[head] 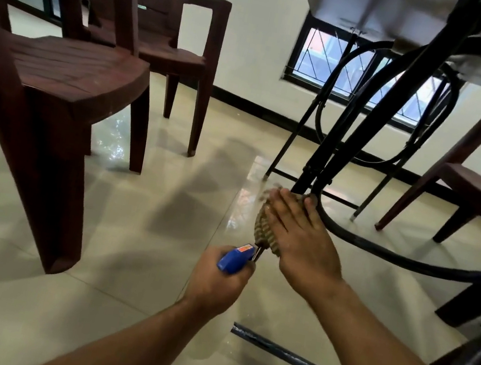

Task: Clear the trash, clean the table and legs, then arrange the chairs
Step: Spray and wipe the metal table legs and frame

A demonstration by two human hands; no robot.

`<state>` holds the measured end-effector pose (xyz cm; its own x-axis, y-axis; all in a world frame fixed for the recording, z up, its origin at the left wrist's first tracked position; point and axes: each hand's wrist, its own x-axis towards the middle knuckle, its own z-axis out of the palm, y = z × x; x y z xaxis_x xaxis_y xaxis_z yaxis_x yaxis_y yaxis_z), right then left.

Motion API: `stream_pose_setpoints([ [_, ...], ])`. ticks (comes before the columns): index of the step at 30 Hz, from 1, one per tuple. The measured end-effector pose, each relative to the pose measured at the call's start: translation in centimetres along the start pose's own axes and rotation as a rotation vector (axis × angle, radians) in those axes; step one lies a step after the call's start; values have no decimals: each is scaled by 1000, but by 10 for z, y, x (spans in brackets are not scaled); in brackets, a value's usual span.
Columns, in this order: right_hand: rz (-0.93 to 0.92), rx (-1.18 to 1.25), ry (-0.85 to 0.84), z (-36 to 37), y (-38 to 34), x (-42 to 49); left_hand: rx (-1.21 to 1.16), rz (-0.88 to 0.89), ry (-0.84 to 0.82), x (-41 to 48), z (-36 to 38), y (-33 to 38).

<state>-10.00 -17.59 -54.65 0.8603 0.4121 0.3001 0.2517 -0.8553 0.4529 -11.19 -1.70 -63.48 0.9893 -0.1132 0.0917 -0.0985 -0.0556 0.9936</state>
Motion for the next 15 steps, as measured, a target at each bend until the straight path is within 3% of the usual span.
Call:
stream_pose_setpoints([
  [1,34,-3,2,-1,-7,2,2,-17,6,0,0,-2],
  [5,-128,111,-186,1,-12,0,-5,-21,-16,4,3,-5],
  [8,-189,122,-150,-1,16,-6,14,-29,-10,5,5,-7],
  [12,93,43,79,2,1,-1,-4,-65,-2,3,6,-13],
  [15,-75,119,-87,18,-30,-5,-5,-75,-4,-3,4,-22],
])
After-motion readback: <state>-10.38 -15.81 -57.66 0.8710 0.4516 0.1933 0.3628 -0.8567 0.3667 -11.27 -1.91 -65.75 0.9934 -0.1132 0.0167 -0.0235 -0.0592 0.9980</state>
